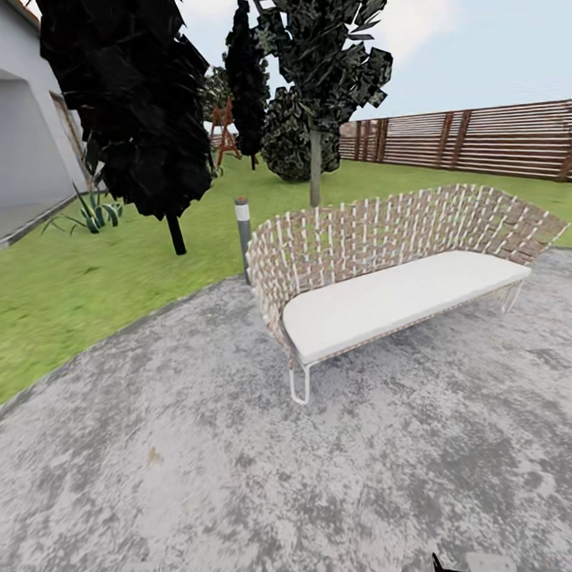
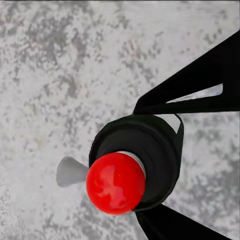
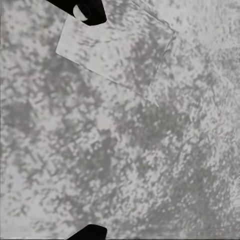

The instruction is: Pick up the pesticide atomizer in the garden and spray insectifuge to fully cover both potted plants in the garden.

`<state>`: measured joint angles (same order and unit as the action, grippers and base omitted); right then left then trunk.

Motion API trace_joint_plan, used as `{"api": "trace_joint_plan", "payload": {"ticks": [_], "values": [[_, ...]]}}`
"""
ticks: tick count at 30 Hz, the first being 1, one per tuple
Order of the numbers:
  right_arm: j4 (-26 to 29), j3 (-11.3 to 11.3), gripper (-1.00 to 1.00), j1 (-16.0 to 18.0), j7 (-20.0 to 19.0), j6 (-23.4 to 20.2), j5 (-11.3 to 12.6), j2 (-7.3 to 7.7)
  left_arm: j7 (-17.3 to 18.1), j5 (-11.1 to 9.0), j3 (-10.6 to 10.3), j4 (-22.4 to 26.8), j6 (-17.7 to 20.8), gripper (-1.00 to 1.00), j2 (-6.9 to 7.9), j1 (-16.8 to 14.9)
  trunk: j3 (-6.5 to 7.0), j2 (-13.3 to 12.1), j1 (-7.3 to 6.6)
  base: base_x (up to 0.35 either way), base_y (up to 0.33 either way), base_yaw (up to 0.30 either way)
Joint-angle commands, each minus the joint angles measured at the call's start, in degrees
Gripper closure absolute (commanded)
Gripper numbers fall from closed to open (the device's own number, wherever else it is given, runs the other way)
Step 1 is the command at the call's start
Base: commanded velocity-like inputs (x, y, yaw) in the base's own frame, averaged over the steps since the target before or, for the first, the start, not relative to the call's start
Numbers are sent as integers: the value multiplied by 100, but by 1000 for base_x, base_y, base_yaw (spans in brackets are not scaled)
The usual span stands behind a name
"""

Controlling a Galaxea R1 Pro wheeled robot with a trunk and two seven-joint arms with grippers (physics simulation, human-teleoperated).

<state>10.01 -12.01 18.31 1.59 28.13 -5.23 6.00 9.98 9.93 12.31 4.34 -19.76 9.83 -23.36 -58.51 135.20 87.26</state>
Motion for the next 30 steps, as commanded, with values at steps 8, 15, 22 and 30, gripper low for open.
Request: {"api": "trace_joint_plan", "payload": {"ticks": [8,15,22,30], "values": [[-8,-32,-100,5,17,17,-55,-2,21,53,52,-1,-19,100,2,-2,-25,2,2,328,-109,-298],[-8,-32,-100,5,17,17,-56,-2,21,53,52,-3,-19,100,2,-2,-42,2,2,301,-136,-298],[-9,-30,-100,5,17,17,-56,-2,21,53,52,-3,-19,100,2,-2,-60,2,2,287,-154,-298],[-10,-31,-100,5,17,17,-57,-2,21,50,52,-3,-19,100,2,-2,-79,2,2,281,-166,-298]]}}
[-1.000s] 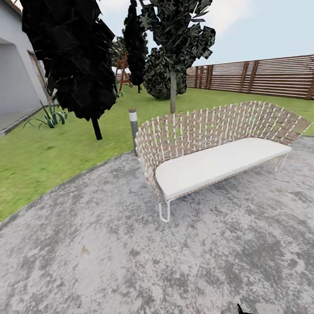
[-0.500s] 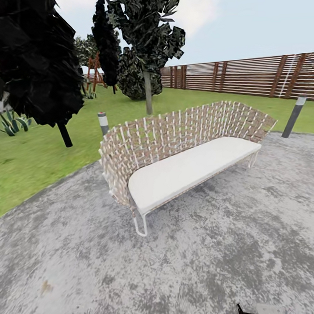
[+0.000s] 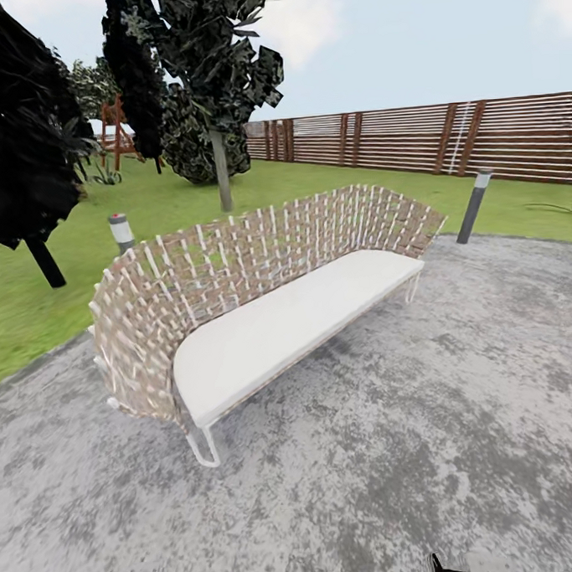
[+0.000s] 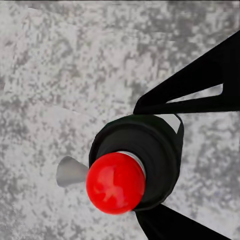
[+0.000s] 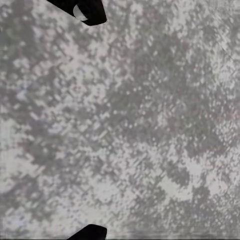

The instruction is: Pick up the pesticide atomizer in the garden and spray insectifuge to fully cover both potted plants in the garden.

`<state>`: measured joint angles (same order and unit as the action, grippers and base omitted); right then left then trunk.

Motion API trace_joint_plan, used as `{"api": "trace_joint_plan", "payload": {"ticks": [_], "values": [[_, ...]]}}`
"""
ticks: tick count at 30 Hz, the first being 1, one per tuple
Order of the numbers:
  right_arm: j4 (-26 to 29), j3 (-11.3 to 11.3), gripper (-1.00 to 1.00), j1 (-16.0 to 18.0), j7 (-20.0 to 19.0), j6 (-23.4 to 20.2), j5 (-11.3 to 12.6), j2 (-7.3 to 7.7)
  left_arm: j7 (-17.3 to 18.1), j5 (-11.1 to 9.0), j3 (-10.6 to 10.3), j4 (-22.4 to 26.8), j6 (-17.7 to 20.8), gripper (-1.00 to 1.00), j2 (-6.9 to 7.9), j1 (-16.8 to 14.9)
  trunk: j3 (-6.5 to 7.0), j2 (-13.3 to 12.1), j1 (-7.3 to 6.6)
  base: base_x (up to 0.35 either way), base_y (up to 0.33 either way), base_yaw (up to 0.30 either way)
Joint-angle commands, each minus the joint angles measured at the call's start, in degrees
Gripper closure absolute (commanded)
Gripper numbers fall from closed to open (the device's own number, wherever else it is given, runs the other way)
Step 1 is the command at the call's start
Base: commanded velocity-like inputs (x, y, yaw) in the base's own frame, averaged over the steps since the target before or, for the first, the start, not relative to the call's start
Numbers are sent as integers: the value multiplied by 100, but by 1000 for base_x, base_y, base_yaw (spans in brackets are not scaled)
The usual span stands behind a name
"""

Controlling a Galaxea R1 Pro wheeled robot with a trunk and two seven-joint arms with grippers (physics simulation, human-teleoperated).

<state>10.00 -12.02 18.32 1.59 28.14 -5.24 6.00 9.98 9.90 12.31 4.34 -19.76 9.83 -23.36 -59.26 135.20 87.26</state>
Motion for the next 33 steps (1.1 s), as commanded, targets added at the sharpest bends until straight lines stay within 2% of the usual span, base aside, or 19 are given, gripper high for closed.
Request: {"api": "trace_joint_plan", "payload": {"ticks": [1,33], "values": [[-7,-29,-100,5,17,17,-56,-2,21,50,52,-3,-20,100,2,-2,-7,2,2,287,-167,-298],[-6,-33,-100,5,17,17,-52,-2,21,38,52,-3,-18,100,10,-2,-87,2,2,299,-160,-298]]}}
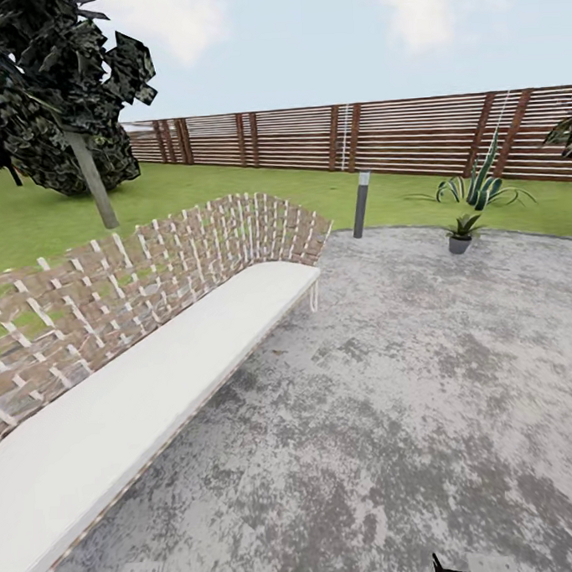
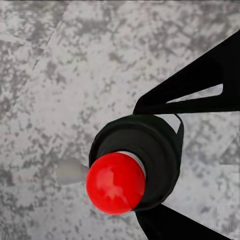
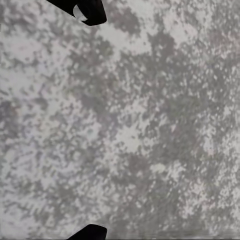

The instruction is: Pick up the pesticide atomizer in the garden and spray insectifuge to fully cover both potted plants in the garden.

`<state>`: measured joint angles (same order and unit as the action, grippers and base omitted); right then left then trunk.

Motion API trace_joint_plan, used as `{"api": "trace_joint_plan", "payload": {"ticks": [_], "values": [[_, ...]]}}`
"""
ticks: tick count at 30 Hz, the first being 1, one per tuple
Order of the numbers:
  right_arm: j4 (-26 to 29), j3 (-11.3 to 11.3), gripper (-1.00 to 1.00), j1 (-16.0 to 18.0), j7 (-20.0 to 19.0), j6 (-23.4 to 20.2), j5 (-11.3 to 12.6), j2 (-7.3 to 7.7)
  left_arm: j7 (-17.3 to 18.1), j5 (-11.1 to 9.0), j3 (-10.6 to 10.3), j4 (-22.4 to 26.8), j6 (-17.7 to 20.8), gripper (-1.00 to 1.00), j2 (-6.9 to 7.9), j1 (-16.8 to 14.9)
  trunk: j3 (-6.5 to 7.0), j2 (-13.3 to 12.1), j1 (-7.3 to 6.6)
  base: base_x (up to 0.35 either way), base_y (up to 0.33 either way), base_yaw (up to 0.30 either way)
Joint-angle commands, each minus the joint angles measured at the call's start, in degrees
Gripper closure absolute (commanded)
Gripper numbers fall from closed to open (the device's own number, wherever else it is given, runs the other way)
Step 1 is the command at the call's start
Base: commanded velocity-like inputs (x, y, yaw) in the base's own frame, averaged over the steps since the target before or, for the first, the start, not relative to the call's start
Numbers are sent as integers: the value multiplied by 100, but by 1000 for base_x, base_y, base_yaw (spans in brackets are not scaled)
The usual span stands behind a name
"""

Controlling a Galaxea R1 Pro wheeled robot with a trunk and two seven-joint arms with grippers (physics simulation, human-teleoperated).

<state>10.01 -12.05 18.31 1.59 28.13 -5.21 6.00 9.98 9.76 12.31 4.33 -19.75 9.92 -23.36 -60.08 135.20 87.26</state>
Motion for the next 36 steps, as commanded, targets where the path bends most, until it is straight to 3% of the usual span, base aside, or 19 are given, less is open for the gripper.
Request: {"api": "trace_joint_plan", "payload": {"ticks": [1,36], "values": [[-8,-28,-100,6,17,18,-53,-2,22,53,52,-2,-20,100,2,-2,-7,2,2,336,-16,-298],[-12,-27,-100,6,17,18,-58,-2,22,49,52,-2,-20,100,2,-2,-94,2,2,340,30,-298]]}}
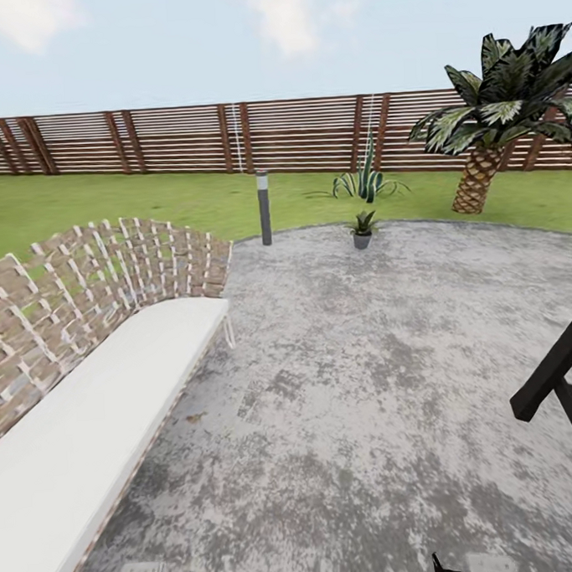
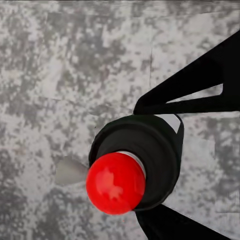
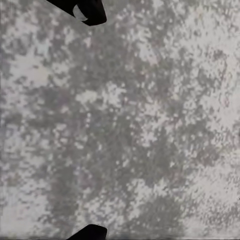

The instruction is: Pick up the pesticide atomizer in the garden and spray insectifuge to fully cover both potted plants in the garden.

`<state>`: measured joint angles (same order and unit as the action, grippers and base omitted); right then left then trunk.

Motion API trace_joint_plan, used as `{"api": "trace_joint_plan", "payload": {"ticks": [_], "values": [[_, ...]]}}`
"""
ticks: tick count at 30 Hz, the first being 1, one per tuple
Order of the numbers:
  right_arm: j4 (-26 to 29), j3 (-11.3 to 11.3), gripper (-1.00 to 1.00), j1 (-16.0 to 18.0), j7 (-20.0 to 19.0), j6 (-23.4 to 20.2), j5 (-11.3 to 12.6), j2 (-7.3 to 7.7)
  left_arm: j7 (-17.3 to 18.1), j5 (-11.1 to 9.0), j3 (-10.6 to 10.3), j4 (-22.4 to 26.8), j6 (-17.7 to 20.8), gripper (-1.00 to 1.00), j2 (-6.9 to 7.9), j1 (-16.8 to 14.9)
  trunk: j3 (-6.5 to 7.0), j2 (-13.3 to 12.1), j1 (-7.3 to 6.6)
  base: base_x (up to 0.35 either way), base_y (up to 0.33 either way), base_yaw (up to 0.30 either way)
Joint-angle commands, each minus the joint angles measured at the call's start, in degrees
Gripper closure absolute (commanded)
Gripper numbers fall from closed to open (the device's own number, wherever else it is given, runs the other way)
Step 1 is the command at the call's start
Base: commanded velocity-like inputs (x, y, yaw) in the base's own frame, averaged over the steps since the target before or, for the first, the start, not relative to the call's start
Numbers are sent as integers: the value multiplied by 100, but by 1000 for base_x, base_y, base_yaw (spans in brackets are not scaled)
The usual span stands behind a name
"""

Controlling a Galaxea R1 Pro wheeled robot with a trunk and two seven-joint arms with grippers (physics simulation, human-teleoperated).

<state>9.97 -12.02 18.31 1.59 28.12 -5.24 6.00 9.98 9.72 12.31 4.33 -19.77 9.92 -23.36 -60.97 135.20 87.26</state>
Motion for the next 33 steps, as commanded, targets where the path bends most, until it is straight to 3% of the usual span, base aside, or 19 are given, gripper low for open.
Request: {"api": "trace_joint_plan", "payload": {"ticks": [1,33], "values": [[-7,-30,-100,6,17,18,-56,-2,22,53,52,-2,-19,100,1,-1,-7,2,2,340,0,-298],[-4,-29,-100,6,17,18,-56,-2,22,49,58,-2,-18,100,1,-1,-80,2,2,340,0,-288]]}}
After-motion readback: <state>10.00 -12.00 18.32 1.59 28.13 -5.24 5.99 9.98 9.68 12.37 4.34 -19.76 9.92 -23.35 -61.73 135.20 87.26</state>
